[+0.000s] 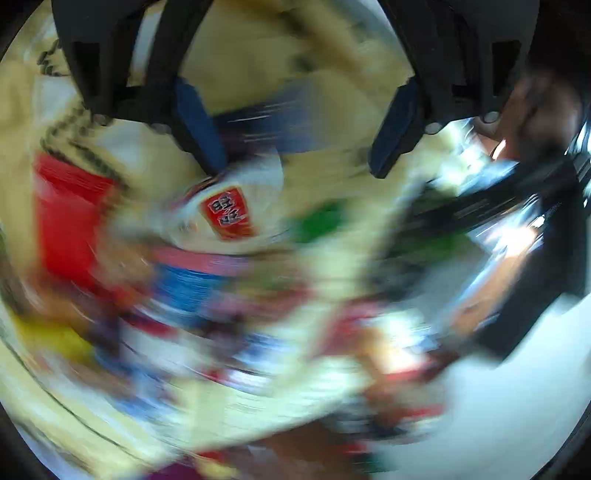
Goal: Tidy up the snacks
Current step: 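Grasp a green packet with the left gripper while the right gripper grasps a white rice-cracker bag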
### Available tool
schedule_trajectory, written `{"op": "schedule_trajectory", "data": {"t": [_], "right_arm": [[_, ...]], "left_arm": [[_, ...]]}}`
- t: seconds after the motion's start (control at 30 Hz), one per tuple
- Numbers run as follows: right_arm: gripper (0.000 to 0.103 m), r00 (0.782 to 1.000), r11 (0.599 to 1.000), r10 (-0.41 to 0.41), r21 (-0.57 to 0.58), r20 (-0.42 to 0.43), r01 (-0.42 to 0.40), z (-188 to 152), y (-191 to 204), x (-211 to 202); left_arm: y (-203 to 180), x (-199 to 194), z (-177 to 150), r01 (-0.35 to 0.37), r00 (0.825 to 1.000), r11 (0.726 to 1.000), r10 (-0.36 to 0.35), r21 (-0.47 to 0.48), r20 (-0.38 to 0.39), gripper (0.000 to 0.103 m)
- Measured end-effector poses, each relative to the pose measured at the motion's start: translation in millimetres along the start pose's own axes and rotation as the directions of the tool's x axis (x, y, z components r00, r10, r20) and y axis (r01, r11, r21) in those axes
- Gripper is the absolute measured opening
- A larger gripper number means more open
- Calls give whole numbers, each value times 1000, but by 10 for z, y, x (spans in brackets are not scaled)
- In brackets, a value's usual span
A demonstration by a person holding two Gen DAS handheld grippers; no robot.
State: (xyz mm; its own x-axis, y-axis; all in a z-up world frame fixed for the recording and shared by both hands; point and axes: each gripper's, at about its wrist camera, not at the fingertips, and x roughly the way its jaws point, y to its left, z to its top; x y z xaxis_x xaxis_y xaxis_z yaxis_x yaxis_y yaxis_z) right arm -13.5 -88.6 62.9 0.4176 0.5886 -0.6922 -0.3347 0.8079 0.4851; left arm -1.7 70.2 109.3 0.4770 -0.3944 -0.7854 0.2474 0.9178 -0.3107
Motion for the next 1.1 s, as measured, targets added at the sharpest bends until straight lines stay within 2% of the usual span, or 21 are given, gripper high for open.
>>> {"op": "schedule_trajectory", "data": {"t": [0.03,0.1,0.17,0.27,0.37,0.47,0.63,0.73,0.77,0.83,0.93,1.0,1.1], "right_arm": [[80,1000,999,-28,-32,13,28,1,60,-68],[81,990,990,-138,-8,14,138,21,-67,-147],[81,978,977,-210,20,-17,210,49,-207,-140],[86,967,967,-245,61,-64,249,107,-314,-80],[90,965,962,-245,99,-92,254,212,-256,85],[92,945,945,-287,115,-157,306,315,-142,389],[92,888,898,-387,119,-248,424,387,-76,832],[91,869,889,-419,77,-262,452,357,-59,956],[80,871,892,-422,55,-251,448,342,-43,953],[69,881,900,-415,34,-229,434,325,-30,895],[68,917,925,-364,45,-164,376,326,-2,702],[67,930,934,-352,31,-111,357,321,66,542],[67,943,943,-330,32,-45,331,286,128,292]], "left_arm": [[3,-10,13,2,1000,1000,-2,-1,5,32],[10,-18,23,11,1000,1000,-11,-6,10,32],[13,-27,21,13,1000,1000,-12,-8,15,32],[34,-57,17,14,1000,1000,-14,-19,18,32],[70,-108,37,6,999,999,-5,-37,33,31],[86,-177,47,-12,998,999,14,-35,55,31],[110,-227,55,-18,997,999,20,-28,70,31],[164,-197,10,-23,998,999,25,-28,54,31],[186,-168,-18,-24,999,999,26,-31,36,31],[208,-119,-93,-21,1000,999,22,-36,8,31],[184,-42,-244,-16,1000,999,15,-40,-25,41],[147,29,-342,-29,999,999,28,-37,-39,51],[118,104,-442,-102,994,995,101,-22,-40,63]]}}
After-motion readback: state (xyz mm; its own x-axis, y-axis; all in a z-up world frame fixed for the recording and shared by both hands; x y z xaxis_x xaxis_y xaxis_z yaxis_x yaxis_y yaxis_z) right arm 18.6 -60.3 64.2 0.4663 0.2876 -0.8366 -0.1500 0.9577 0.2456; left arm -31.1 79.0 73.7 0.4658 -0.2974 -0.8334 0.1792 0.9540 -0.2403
